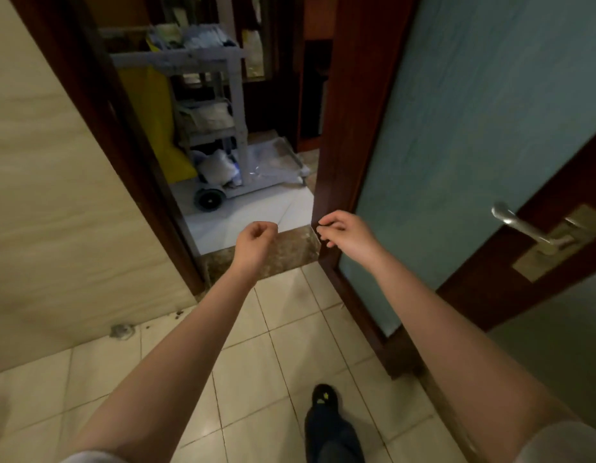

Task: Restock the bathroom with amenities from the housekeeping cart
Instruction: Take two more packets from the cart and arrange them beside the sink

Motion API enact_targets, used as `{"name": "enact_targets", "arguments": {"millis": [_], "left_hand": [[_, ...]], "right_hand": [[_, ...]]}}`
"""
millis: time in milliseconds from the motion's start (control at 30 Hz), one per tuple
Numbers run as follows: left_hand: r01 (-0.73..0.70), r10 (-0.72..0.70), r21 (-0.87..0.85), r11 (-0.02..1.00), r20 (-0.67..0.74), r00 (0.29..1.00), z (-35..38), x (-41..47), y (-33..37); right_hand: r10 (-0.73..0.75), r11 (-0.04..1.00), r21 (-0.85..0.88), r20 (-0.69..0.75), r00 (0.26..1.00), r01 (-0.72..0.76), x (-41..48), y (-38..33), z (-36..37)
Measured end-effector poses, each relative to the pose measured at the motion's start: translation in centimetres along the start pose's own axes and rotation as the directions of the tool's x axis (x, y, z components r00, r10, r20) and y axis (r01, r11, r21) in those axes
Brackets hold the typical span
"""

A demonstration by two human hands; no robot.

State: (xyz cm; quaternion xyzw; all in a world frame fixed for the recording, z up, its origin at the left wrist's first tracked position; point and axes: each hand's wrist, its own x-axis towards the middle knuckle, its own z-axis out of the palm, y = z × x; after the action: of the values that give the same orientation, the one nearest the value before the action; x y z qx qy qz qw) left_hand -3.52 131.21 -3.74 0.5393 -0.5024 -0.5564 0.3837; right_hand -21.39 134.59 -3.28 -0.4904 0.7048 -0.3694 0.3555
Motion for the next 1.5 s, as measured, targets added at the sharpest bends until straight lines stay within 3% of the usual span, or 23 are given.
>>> {"name": "enact_targets", "arguments": {"millis": [367,867,1167,1500], "left_hand": [[-0.006,0.017,0.057,0.998,-0.196,0.981,0.6,22.9,7.0],[-0.119,0.129,0.052,0.992,-0.302,0.945,-5.9,55.2,14.7],[-0.088,0.092,0.027,0.996,-0.331,0.939,-11.7,75.1,20.8],[-0.078,0.11,0.093,0.993,-0.42,0.901,-16.5,95.4,25.6]], "right_hand": [[-0.089,0.994,0.073,0.189,0.978,0.077,26.0,-6.0,0.5],[-0.199,0.979,0.094,0.21,0.957,0.183,59.0,-17.5,8.8],[-0.232,0.972,0.059,0.172,0.957,0.225,77.3,-25.7,13.8],[-0.317,0.949,0.087,0.272,0.909,0.304,97.3,-31.8,18.4]]}}
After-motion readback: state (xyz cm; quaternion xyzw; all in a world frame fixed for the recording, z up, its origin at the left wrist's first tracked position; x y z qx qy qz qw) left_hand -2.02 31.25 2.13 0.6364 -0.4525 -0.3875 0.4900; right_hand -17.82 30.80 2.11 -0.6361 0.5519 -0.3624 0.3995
